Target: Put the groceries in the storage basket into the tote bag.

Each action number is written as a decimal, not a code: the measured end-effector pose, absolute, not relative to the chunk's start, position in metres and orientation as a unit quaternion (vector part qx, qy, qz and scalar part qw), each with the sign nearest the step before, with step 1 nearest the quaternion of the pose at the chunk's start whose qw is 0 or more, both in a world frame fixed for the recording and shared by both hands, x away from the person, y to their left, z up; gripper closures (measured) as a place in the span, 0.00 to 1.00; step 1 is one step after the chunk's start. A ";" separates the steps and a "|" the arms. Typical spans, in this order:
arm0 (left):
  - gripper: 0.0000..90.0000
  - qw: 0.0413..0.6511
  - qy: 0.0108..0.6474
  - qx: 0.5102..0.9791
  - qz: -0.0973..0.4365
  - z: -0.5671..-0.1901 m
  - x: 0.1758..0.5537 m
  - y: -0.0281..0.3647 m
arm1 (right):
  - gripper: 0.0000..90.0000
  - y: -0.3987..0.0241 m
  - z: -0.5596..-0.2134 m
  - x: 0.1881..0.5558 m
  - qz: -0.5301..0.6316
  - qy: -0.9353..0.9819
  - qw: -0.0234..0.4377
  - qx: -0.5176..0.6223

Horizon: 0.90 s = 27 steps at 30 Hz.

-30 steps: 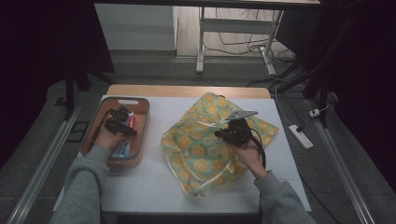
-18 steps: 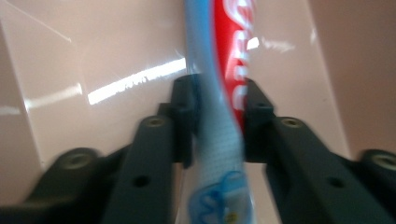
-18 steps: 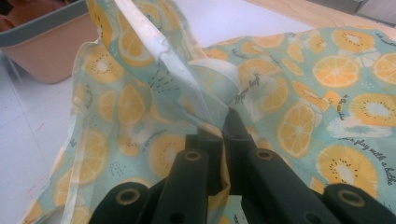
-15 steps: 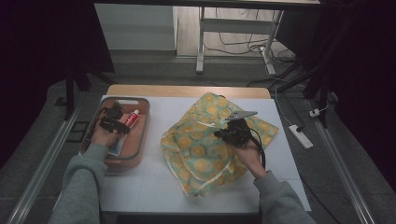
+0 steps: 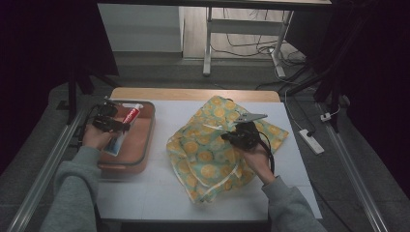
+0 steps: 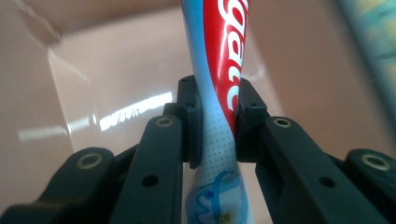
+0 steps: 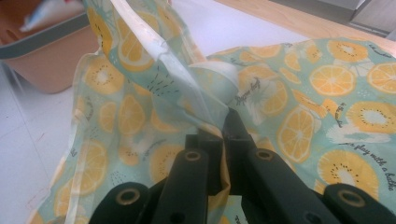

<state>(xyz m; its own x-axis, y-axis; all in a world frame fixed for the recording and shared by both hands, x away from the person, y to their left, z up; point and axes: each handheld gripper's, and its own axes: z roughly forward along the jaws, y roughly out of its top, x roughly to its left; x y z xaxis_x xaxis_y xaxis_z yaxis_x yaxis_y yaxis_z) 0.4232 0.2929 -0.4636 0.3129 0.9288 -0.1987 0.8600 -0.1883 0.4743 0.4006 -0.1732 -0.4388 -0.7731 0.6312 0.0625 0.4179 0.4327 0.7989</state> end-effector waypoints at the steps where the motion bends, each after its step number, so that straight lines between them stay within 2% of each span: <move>1: 0.84 0.267 0.577 0.768 0.069 -0.457 0.421 0.293 | 0.99 -0.173 -0.439 0.401 0.431 0.837 0.124 0.313; 17: 0.84 0.366 0.482 0.787 0.121 -0.377 0.372 0.271 | 0.99 -0.177 -0.440 0.404 0.432 0.834 0.122 0.320; 23: 0.84 0.396 0.439 0.795 0.133 -0.365 0.348 0.251 | 0.99 -0.176 -0.440 0.403 0.434 0.834 0.120 0.320; 27: 0.84 0.417 0.415 0.800 0.117 -0.368 0.339 0.237 | 0.99 -0.175 -0.440 0.404 0.435 0.833 0.119 0.320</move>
